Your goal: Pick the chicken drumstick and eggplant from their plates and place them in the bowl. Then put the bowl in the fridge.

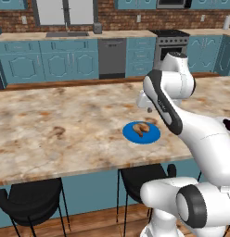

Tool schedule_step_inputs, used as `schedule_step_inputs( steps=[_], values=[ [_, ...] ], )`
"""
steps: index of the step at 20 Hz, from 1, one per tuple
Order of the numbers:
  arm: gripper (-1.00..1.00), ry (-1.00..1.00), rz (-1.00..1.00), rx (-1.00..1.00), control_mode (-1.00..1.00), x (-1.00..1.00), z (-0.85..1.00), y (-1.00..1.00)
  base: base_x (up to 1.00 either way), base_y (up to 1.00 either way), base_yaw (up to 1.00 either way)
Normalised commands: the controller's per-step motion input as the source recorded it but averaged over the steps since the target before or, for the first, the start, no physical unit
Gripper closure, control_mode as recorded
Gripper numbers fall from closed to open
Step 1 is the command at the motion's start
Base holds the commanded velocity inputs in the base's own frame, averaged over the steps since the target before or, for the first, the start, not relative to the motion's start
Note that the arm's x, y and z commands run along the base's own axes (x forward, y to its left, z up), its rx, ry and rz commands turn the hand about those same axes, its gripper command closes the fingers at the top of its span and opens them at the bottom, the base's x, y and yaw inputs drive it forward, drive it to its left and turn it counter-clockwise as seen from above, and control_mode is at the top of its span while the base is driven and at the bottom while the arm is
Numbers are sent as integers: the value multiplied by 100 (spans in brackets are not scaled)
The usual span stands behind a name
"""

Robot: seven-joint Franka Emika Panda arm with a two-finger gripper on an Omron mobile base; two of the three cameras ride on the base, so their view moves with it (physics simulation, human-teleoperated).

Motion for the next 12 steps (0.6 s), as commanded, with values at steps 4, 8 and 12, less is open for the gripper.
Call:
schedule_step_inputs(
  steps=[4, 8, 12],
  values=[
    [-100, 0, 0, 0, -100, 3, -9, -12, 0, 0, 0],
    [-100, 3, 0, 1, -100, 8, -24, -31, 0, 0, 0],
    [-100, 10, 1, -2, -100, 20, -27, -10, 0, 0, 0]
  ],
)
